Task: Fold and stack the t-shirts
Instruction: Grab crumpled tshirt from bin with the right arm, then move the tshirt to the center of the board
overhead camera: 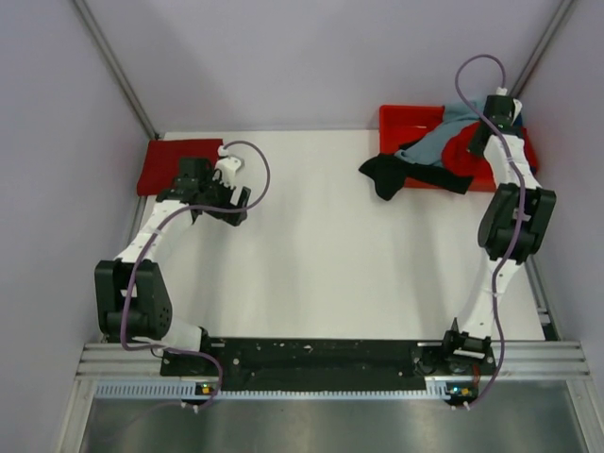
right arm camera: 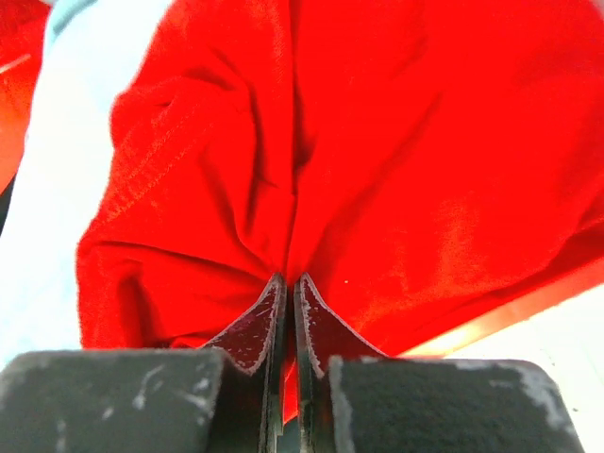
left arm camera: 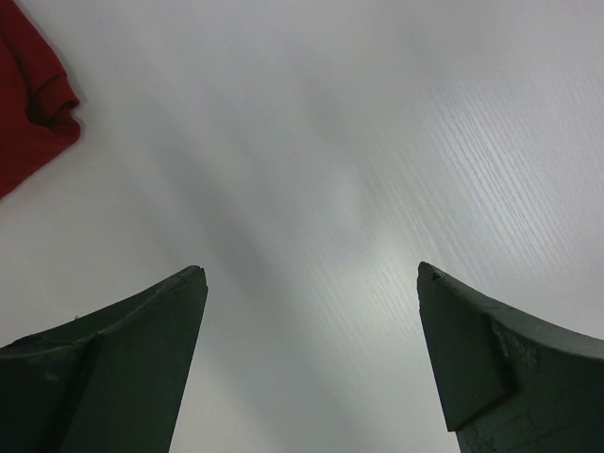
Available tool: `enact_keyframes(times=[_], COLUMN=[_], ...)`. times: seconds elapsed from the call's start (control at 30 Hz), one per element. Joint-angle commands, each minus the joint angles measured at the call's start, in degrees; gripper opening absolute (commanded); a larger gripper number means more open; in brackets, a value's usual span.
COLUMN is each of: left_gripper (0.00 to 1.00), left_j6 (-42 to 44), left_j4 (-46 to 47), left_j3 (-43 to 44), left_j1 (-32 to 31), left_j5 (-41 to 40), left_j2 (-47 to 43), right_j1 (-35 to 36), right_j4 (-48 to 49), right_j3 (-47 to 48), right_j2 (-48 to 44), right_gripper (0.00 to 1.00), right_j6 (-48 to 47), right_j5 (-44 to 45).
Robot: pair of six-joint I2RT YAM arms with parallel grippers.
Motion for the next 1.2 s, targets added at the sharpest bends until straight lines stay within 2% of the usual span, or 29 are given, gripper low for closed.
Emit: enact_keyframes(times=[0.0,0.17,0.33,0.5,0.7,0.8,0.9,0.97,1.07,1.17], left_gripper=[0.96,0.96,0.97,0.97,0.98,0.98,0.98,0.99,0.99,0.99], left_j6=[0.7,0.7,0.8,0.6,-1.1,-1.4,-2.1,-2.3,-2.3,-1.6], left_j4=[-0.5,-0.5,-0.7,-0.5,0.7,0.4,1.0,1.6,1.4,1.4], left_j3=[2.4,2.3,2.1,2.0,2.4,2.5,2.1,2.2,3.4,4.4], left_j1=[0.1,0.2,0.1,0.1,0.2,0.2,0.4,0.8,2.3,2.7], left_j5=[0.5,0.2,0.2,-1.6,-8.3,-9.9,-13.0,-15.7,-17.8,-20.8], left_j2=[-1.1,-2.7,-4.8,-6.3,-7.1,-7.6,-8.3,-8.7,-9.0,-9.4], right_j1=[0.3,0.3,0.3,2.1,14.4,16.8,18.2,21.4,27.7,33.6], right_j4=[0.5,1.8,6.6,11.6,21.1,25.2,31.8,33.8,35.9,39.7], right_j3=[4.9,8.2,8.8,8.5,4.7,5.8,5.7,4.7,-1.4,-13.8], right_j2=[-10.0,-17.8,-26.6,-36.1,-47.3,-49.5,-50.1,-50.1,-51.1,-52.4], right_gripper=[0.0,0.0,0.0,0.0,0.0,0.0,0.0,0.0,0.0,0.0], right_j6=[-5.6,-11.4,-12.7,-12.2,-17.1,-10.7,0.9,6.7,9.1,10.9], right_j5=[6.9,8.5,6.8,-6.1,-21.8,-30.8,-41.8,-46.2,-47.5,-44.8])
